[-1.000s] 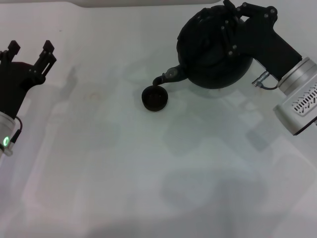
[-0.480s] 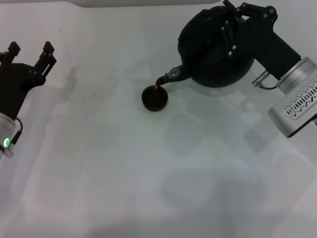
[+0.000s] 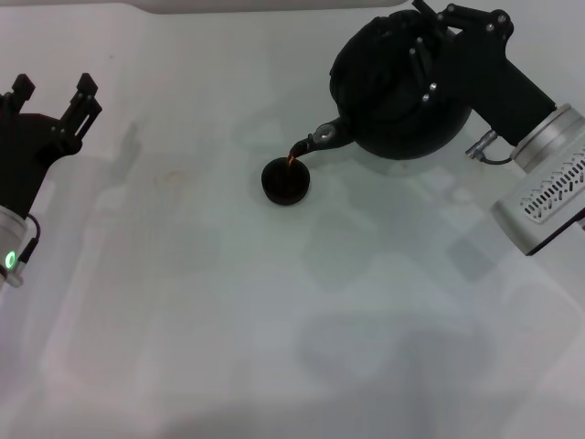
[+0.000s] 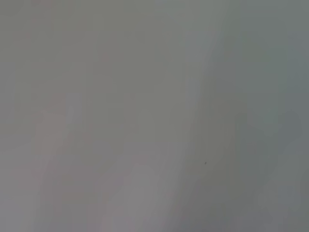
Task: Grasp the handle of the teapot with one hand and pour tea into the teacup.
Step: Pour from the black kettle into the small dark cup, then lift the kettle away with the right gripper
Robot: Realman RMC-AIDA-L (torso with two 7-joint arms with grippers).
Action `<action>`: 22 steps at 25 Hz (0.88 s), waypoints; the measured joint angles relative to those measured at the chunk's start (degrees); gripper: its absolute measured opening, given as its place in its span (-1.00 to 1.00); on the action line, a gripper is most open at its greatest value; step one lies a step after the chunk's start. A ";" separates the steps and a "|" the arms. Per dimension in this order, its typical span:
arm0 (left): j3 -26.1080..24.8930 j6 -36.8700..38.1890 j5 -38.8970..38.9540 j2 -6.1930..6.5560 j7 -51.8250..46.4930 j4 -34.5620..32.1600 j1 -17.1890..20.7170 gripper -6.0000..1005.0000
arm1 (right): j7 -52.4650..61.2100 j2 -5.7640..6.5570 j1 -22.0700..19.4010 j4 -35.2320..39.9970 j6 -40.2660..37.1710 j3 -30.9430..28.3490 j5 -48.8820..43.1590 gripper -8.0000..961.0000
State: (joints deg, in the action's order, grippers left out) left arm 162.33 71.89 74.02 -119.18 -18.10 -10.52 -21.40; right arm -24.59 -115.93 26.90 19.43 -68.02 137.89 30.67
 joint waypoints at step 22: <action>0.01 -0.31 -0.12 0.00 0.15 0.12 -0.05 0.75 | -0.81 0.09 -0.18 -0.01 -0.01 -0.09 0.38 -0.75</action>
State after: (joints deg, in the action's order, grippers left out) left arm 162.33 71.58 73.90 -119.18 -17.94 -10.41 -21.45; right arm -25.41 -115.84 26.72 19.42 -68.03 137.81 31.05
